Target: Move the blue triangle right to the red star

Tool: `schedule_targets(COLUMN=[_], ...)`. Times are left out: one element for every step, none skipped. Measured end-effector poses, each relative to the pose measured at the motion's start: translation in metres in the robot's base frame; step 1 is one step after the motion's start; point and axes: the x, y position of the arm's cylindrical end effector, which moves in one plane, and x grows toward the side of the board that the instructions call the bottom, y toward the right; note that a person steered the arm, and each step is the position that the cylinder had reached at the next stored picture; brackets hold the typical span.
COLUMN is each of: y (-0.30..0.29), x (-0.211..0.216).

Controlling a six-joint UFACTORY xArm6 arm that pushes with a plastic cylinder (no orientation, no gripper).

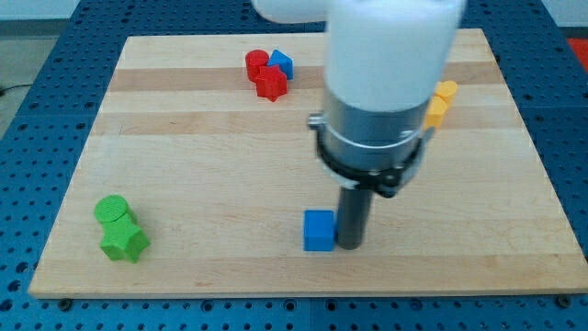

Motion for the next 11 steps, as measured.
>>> schedule_targets(y=[-0.012, -0.002, 0.035, 0.055, 0.055, 0.048, -0.015, -0.063, -0.104, -0.094, -0.083], x=[0.000, -0.013, -0.093, -0.193, -0.275, -0.338, -0.351, -0.352, -0.343, -0.312, -0.308])
